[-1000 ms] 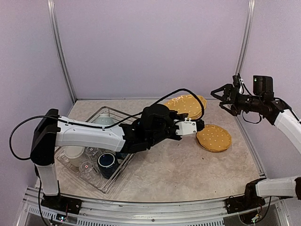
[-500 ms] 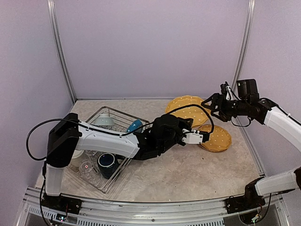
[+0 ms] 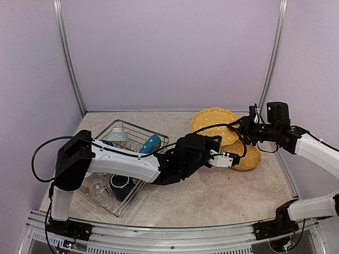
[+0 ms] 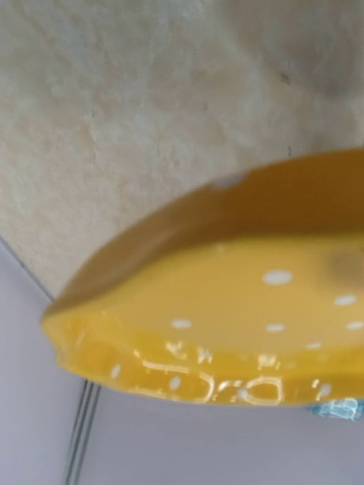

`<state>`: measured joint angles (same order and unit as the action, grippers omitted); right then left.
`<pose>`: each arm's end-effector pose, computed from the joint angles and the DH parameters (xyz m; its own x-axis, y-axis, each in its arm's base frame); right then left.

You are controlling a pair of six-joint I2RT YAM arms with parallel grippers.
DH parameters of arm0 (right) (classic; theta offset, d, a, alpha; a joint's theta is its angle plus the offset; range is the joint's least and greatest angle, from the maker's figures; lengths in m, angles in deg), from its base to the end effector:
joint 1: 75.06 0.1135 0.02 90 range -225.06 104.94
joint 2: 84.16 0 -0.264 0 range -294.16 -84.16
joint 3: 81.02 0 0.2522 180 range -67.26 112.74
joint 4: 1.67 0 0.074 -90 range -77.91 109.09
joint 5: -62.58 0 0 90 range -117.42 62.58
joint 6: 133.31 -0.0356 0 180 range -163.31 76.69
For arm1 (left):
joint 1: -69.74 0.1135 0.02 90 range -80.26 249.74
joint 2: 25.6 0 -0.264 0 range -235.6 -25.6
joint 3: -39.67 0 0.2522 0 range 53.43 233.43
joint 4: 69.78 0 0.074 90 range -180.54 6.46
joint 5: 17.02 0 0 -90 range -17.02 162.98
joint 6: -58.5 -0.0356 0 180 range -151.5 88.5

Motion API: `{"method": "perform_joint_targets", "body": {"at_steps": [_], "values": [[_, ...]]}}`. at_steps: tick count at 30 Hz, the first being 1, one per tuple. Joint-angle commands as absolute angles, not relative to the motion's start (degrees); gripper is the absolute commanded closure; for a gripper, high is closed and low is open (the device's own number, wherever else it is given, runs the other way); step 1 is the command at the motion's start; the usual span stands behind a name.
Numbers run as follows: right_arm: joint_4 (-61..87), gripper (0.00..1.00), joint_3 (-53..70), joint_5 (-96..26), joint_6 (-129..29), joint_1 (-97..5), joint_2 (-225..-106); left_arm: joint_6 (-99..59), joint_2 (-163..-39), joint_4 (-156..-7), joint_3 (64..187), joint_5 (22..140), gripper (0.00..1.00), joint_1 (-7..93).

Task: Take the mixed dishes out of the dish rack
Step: Pass from the left arm to the right

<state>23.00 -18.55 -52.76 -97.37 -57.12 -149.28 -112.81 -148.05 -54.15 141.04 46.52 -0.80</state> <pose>0.2381 0.0931 0.2926 -0.7746 0.5184 -0.3624 -0.0222 0.5504 0.8346 0.1823 -0.4684 0.2355 0.6836 0.7218 -0.1086 0.1365 0.0197 0.9904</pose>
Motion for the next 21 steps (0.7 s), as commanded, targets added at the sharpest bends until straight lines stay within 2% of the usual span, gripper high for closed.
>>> {"method": "perform_joint_targets", "body": {"at_steps": [1, 4, 5, 6, 9, 13, 16, 18, 21], "values": [[12.3, 0.69, -22.6, -55.4, -104.2, -56.5, -147.0, -113.8, -146.2, -45.5, 144.1, 43.9, 1.0, -1.5], [6.8, 0.97, -24.8, -54.9, -107.1, -56.5, -145.2, -113.2, -146.1, -45.8, 144.2, 41.6, 1.0, -1.7], [5.6, 1.0, -25.3, -54.5, -108.0, -56.5, -144.7, -112.8, -146.1, -45.9, 144.3, 40.6, 0.97, -1.6], [4.5, 1.0, -25.7, -54.1, -108.6, -56.6, -144.4, -112.0, -146.1, -46.4, 144.4, 39.5, 0.93, -1.6], [1.4, 1.0, -26.0, -53.8, -109.4, -56.6, -143.8, -104.8, -144.7, -54.0, 144.6, 37.4, 0.54, -1.6], [-2.7, 1.0, -25.4, -54.5, -110.6, -57.5, -144.0, -90.3, -139.5, -69.9, 145.0, 39.4, 0.24, -1.9], [-7.8, 1.0, -25.6, -58.0, -111.2, -58.5, -145.3, -80.7, -135.4, -85.4, 146.6, 44.0, 0.11, -2.4], [-9.5, 1.0, -26.1, -59.5, -111.0, -59.1, -146.0, -73.3, -132.0, -97.5, 148.8, 47.7, 0.06, -2.4], [-11.8, 1.0, -27.0, -60.6, -111.2, -60.0, -146.6, -64.1, -127.7, -106.8, 150.0, 53.2, 0.01, -1.9]]}}
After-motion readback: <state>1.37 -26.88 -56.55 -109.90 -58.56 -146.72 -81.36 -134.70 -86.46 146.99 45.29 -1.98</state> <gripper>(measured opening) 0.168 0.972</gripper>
